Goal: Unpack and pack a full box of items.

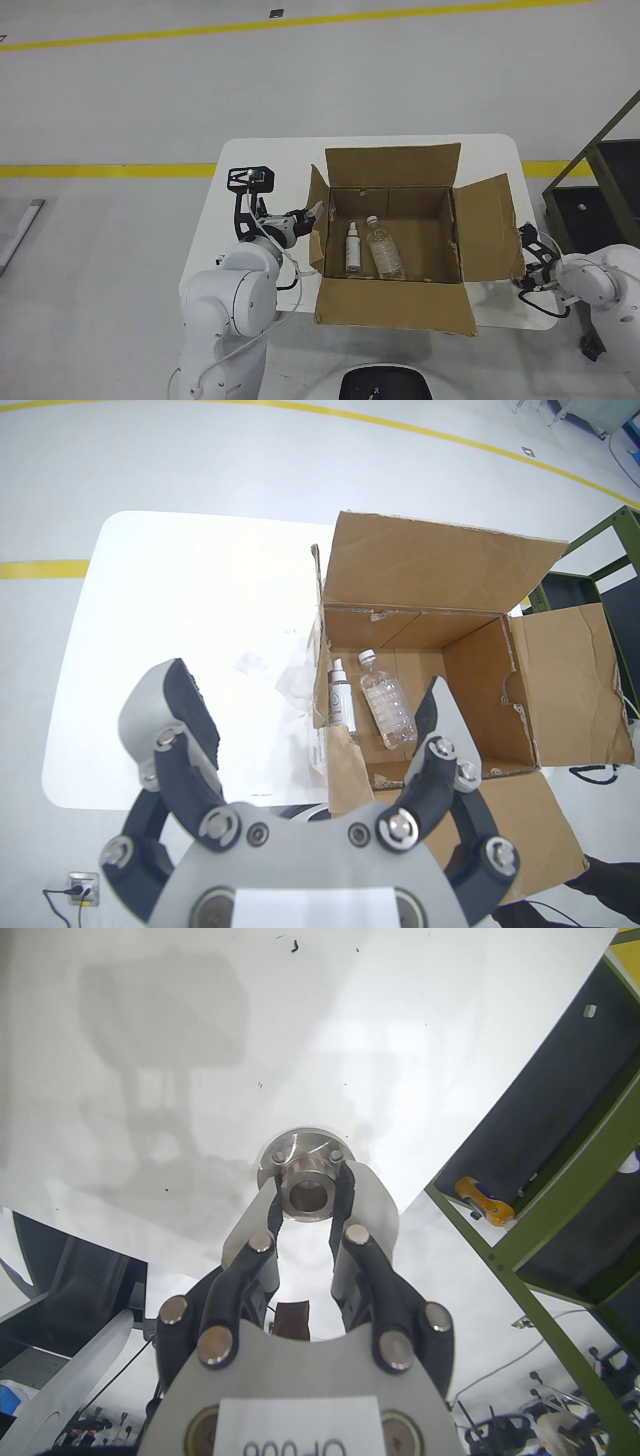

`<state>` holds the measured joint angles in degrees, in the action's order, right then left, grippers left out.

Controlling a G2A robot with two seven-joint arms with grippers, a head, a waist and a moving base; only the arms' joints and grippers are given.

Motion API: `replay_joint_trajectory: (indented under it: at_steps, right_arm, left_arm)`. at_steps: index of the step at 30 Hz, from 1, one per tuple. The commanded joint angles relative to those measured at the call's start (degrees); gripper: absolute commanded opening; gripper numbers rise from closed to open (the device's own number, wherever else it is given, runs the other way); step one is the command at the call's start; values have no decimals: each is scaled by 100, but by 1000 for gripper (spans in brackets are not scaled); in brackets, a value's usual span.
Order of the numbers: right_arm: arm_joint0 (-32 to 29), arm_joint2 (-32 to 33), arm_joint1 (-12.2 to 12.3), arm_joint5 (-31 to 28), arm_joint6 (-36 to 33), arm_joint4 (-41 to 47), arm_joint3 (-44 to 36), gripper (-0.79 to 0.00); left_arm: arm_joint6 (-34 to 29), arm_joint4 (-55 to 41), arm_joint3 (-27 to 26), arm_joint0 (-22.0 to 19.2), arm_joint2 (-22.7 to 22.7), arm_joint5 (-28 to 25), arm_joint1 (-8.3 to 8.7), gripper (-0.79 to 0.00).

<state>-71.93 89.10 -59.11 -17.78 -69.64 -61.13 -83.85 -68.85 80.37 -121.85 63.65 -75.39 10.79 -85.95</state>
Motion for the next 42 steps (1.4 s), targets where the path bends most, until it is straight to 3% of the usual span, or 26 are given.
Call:
replay_joint_trajectory:
  at_steps: [1,7,12,15,18,23,26,32,38,42]
  right_arm:
    - [-1,159,19,38,32,169,-49,-785]
    - [-75,1509,118,372,232,1666,-456,-785]
    - [-263,2686,175,424,413,3334,-1508,-785]
    - [-355,2870,195,436,282,4070,-2467,-785]
    - [-335,2627,218,459,160,4253,-3194,-785]
    - [-90,1245,241,755,137,3511,-3952,-785]
    - [135,96,219,1079,323,2299,-3854,-785]
    - [1115,-2323,-48,2106,1022,370,-2234,-785]
    - [2157,-3570,-440,2628,1323,304,-410,-785]
    - [2613,-3974,-654,2637,1471,505,347,-785]
  left_arm:
    - [0,0,0,0,0,0,0,0]
    - [0,0,0,0,0,0,0,0]
    - [0,0,0,0,0,0,0,0]
    - [0,0,0,0,0,0,0,0]
    - [0,0,0,0,0,0,0,0]
    - [0,0,0,0,0,0,0,0]
    - [0,0,0,0,0,0,0,0]
    - [0,0,0,0,0,0,0,0]
    - [0,0,0,0,0,0,0,0]
    - [0,0,0,0,0,0,0,0]
